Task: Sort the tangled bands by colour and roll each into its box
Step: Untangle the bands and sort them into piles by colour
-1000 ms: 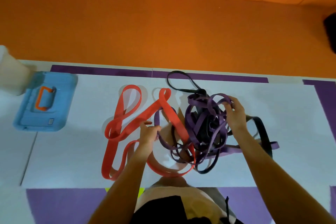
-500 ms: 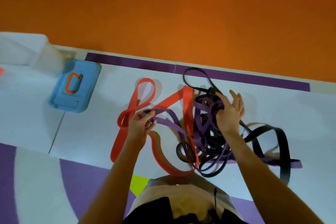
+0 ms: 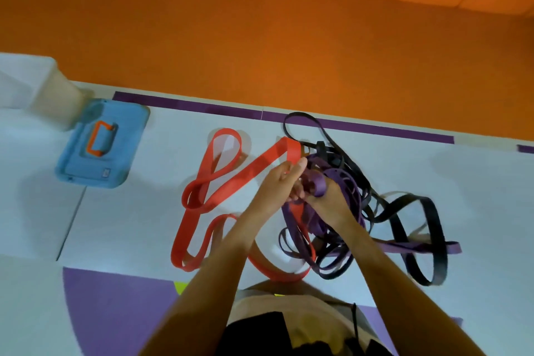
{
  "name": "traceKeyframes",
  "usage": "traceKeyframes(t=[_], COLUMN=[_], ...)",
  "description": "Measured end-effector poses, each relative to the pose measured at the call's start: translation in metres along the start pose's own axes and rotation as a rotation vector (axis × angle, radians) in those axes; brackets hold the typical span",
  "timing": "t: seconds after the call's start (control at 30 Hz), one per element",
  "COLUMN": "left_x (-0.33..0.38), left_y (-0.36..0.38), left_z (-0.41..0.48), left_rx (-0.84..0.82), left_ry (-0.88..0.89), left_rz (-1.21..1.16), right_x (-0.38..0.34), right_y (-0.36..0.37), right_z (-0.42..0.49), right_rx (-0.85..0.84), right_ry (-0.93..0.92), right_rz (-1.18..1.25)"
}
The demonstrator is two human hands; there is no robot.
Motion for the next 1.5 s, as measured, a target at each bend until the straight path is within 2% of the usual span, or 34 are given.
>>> traceKeyframes(t=[0.1, 0.2, 0.3, 0.37, 0.47, 0.57, 0.67, 0.77, 0.87, 0.97, 1.03, 1.27, 1.37, 1.5], left_x=[-0.017, -0.052, -0.09, -0.106, -0.112, -0.101, -0.09, -0.085, -0.08, -0.079, -0.078, -0.034, -0.035, -0.049], left_y=[-0.012, -0.024, -0.019, -0.008, 0.015, 0.046, 0.066, 0.066, 0.053, 0.027, 0.006, -0.054, -0.075, -0.098], left_z=[0.0, 0.002, 0.006, 0.002, 0.003, 0.008, 0.011, 0.009, 0.0, -0.015, -0.026, -0.068, -0.082, -0.081], left_rx=[0.137, 0.29, 0.233, 0.171, 0.103, 0.032, 0.082, 0.186, 0.316, 0.502, 0.609, 0.76, 0.782, 0.8], left_ry=[-0.012, -0.155, -0.33, -0.432, -0.47, -0.42, -0.365, -0.322, -0.293, -0.323, -0.291, 0.057, 0.047, -0.068], left_rz=[-0.073, -0.024, 0.218, 0.274, 0.227, 0.128, 0.131, 0.137, 0.043, -0.138, -0.179, -0.033, 0.021, 0.277], right_x=[0.016, 0.024, 0.025, 0.029, 0.033, 0.04, 0.058, 0.079, 0.088, 0.093, 0.099, 0.112, 0.107, 0.089], right_y=[-0.037, -0.087, -0.119, -0.131, -0.131, -0.108, -0.093, -0.086, -0.088, -0.087, -0.086, -0.099, -0.093, -0.077], right_z=[-0.007, -0.023, -0.041, -0.048, -0.049, -0.046, -0.046, -0.044, -0.038, -0.031, -0.028, -0.015, -0.014, -0.018], right_rx=[0.289, 0.575, 0.654, 0.661, 0.538, 0.218, -0.055, -0.208, -0.194, -0.188, -0.195, -0.136, -0.089, -0.038], right_ry=[0.108, 0.058, -0.096, -0.13, -0.191, -0.254, -0.244, -0.239, -0.298, -0.346, -0.337, -0.122, -0.035, -0.087], right_rz=[0.17, 0.14, -0.116, -0.246, -0.505, -0.689, -0.79, -0.915, -0.967, -0.919, -0.836, -0.463, -0.51, -0.638])
Point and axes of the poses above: each hand's wrist, its own z-axis towards the middle knuckle, its own y-axis out of the palm, x = y × z, the point moved 5 cm from there along z, towards the middle knuckle, and after that the axes turned 2 degrees about x, right-handed, at the moved point
